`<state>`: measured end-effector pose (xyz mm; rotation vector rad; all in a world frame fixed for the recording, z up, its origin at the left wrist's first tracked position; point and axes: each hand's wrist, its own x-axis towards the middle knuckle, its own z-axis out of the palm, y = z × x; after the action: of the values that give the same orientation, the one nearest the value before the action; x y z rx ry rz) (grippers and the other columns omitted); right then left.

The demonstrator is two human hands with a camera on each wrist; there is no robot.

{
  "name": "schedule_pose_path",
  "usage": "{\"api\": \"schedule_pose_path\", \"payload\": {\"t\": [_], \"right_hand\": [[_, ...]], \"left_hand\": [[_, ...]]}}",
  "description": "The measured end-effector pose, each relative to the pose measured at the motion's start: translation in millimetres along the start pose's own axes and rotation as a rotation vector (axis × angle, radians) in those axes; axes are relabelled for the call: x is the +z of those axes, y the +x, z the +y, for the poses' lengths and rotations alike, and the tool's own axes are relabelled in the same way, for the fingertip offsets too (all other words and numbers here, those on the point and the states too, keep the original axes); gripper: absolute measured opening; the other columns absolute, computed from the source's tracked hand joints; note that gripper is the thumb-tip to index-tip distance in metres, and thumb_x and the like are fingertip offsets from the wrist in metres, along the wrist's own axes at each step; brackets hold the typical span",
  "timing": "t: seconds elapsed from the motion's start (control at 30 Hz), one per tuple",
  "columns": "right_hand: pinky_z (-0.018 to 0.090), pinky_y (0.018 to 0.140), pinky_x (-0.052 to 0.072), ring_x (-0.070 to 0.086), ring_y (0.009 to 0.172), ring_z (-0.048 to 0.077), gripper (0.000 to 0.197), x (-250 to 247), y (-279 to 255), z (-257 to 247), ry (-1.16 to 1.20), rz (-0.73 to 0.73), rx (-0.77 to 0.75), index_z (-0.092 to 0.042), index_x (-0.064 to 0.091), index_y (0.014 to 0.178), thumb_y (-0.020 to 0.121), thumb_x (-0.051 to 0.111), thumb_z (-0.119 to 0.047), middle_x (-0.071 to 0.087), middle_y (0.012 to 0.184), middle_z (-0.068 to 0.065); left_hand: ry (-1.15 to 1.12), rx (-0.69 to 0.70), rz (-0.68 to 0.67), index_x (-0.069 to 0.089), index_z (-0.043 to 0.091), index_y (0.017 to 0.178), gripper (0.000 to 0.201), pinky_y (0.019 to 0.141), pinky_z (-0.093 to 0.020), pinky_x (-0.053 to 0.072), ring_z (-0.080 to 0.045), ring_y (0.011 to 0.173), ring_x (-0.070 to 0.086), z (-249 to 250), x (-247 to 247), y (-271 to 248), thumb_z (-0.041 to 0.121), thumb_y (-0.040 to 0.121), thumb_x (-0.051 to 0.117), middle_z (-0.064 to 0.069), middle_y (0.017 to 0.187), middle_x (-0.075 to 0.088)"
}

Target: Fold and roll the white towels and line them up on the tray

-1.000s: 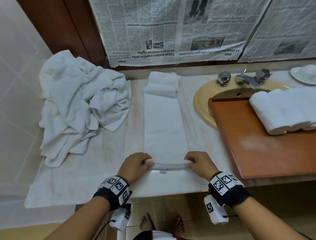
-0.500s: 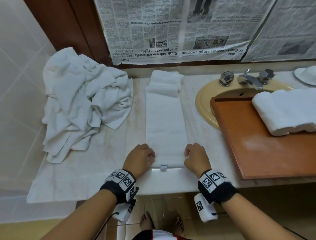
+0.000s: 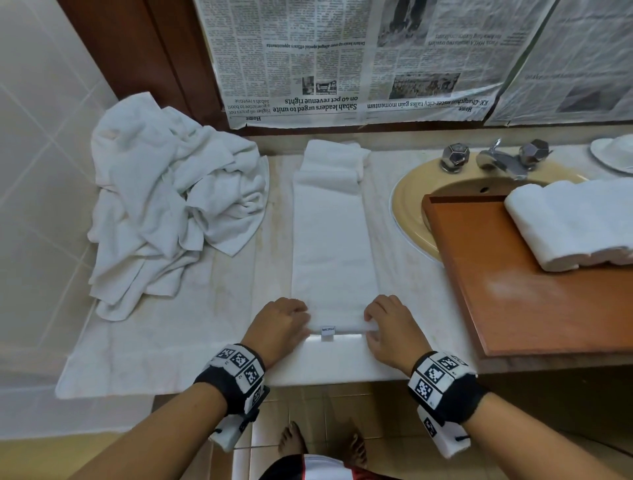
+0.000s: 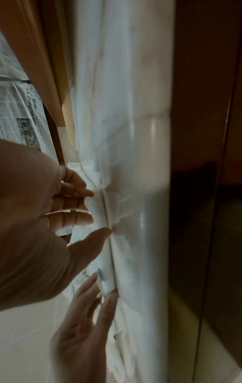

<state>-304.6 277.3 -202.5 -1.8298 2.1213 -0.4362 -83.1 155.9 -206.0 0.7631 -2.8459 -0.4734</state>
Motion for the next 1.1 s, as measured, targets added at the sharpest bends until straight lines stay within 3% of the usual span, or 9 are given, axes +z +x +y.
{"api": "schedule_pose_path", "payload": {"t": [0.1, 0.2, 0.43, 0.57, 0.7, 0.77, 0.93, 1.03, 1.1], "right_hand": [[0.033, 0.066, 0.049, 0.056, 0.079, 0.025, 0.036, -0.4, -2.0, 1.1, -0.033, 0.015, -0.042, -0.014, 0.061, 0.086, 0.058, 0.077, 0.002, 0.058, 0.087, 0.002], [0.032, 0.062, 0.049, 0.057, 0.074, 0.025, 0.037, -0.3, -3.7, 2.7, 0.001, 0.066, -0.08, -0.013, 0.062, 0.082, 0.054, 0.078, 0.004, 0.059, 0.082, 0.001], [0.03, 0.087, 0.041, 0.05, 0.095, 0.018, 0.014, -4.4, -0.7, 5.9, 0.125, -0.005, 0.079, -0.011, 0.07, 0.096, 0.084, 0.063, -0.012, 0.061, 0.096, -0.002], [0.017, 0.077, 0.028, 0.039, 0.096, 0.014, 0.016, -11.6, 11.2, 3.8, 0.21, -0.083, 0.188, -0.009, 0.073, 0.097, 0.087, 0.062, -0.014, 0.049, 0.095, -0.003], [0.023, 0.069, 0.036, 0.049, 0.082, 0.018, 0.016, -17.5, 24.3, -0.3, 0.294, -0.108, 0.339, -0.004, 0.067, 0.069, 0.082, 0.06, -0.007, 0.051, 0.084, 0.006], [0.027, 0.072, 0.041, 0.058, 0.088, 0.026, 0.014, -18.4, 32.9, -0.6, 0.294, -0.151, 0.435, 0.001, 0.067, 0.075, 0.083, 0.061, -0.008, 0.058, 0.087, 0.013], [0.029, 0.063, 0.048, 0.063, 0.077, 0.029, 0.02, -18.4, 51.0, -2.5, 0.304, -0.193, 0.615, 0.006, 0.061, 0.076, 0.077, 0.065, -0.014, 0.061, 0.078, 0.017], [0.026, 0.068, 0.047, 0.057, 0.083, 0.023, 0.012, -17.7, 51.5, -8.3, 0.209, -0.184, 0.614, -0.007, 0.06, 0.078, 0.076, 0.064, -0.018, 0.06, 0.082, 0.006], [0.03, 0.077, 0.043, 0.044, 0.095, 0.021, 0.007, -17.1, 46.9, -14.0, 0.1, -0.118, 0.54, -0.014, 0.057, 0.084, 0.079, 0.06, -0.015, 0.051, 0.092, 0.001]], "left_hand": [[0.022, 0.045, 0.052, 0.072, 0.011, 0.078, 0.009, 0.05, -0.031, 0.051, -0.024, 0.061, 0.062, -1.0, 2.7, 0.3, 0.017, 0.071, 0.07, -0.002, 0.076, 0.067], [0.04, 0.057, 0.083, 0.074, 0.012, 0.087, 0.03, 0.049, -0.028, 0.047, -0.022, 0.059, 0.061, -0.2, 2.8, -5.6, 0.027, 0.08, 0.05, -0.001, 0.075, 0.068], [-0.104, -0.086, 0.033, 0.076, 0.015, 0.098, 0.043, 0.068, -0.03, 0.048, -0.02, 0.081, 0.057, -8.0, 6.1, -8.7, 0.047, 0.085, 0.05, 0.0, 0.092, 0.06], [-0.212, -0.301, -0.2, 0.071, 0.016, 0.112, 0.034, 0.087, -0.028, 0.042, -0.016, 0.097, 0.053, -7.8, -9.1, 7.0, 0.04, 0.096, 0.052, 0.003, 0.101, 0.052], [-0.232, -0.475, -0.301, 0.066, 0.01, 0.084, 0.039, 0.071, -0.03, 0.036, -0.019, 0.084, 0.051, -1.0, -19.8, 24.6, 0.035, 0.102, 0.042, -0.001, 0.088, 0.049], [-0.209, -0.587, -0.359, 0.059, 0.011, 0.073, 0.043, 0.063, -0.029, 0.034, -0.019, 0.076, 0.05, -0.7, -19.3, 33.5, 0.04, 0.1, 0.042, -0.004, 0.081, 0.051], [-0.151, -0.868, -0.405, 0.056, 0.015, 0.096, 0.042, 0.072, -0.029, 0.043, -0.023, 0.085, 0.055, -0.5, -23.1, 51.3, 0.055, 0.085, 0.056, -0.002, 0.091, 0.055], [-0.045, -0.884, -0.408, 0.05, 0.019, 0.092, 0.043, 0.076, -0.03, 0.044, -0.022, 0.083, 0.053, 3.6, -30.1, 55.8, 0.06, 0.081, 0.057, 0.003, 0.08, 0.047], [0.099, -0.812, -0.389, 0.052, 0.021, 0.096, 0.043, 0.083, -0.033, 0.043, -0.022, 0.091, 0.054, 4.7, -33.1, 56.2, 0.062, 0.082, 0.055, 0.003, 0.091, 0.051]]}}
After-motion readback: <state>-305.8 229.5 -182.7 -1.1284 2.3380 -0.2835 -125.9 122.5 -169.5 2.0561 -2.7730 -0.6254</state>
